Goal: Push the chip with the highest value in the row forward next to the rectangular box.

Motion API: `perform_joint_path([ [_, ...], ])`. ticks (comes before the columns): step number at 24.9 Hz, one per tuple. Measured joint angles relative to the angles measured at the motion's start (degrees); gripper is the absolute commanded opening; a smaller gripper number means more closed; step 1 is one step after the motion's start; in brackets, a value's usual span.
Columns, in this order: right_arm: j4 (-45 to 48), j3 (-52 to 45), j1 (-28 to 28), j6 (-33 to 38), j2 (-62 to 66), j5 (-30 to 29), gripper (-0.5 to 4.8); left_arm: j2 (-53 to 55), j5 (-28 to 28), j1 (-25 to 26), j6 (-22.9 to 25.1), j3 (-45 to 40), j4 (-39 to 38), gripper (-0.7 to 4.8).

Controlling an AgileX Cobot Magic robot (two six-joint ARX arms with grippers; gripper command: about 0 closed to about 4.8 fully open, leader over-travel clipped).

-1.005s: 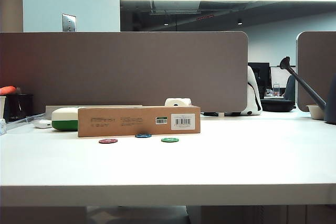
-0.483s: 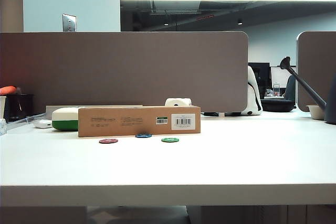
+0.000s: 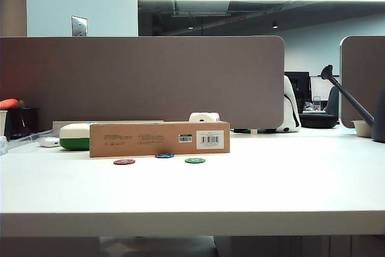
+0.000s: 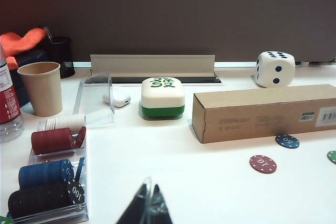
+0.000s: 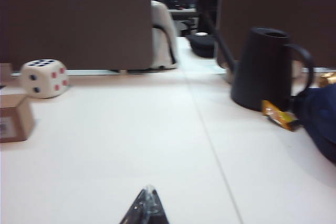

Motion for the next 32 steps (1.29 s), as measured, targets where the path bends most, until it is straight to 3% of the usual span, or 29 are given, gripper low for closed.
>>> perform_joint_path([
  [5,0.00,0.00,2.49,0.00,0.00,-0.04,-0.09,0.00,0.02,0.00,-0.02,0.00,0.00,-0.05],
  [32,-2.62,0.00,2.84,0.00,0.00,-0.02,-0.09,0.00,0.02,0.00,0.00,0.00,0.00,-0.05],
])
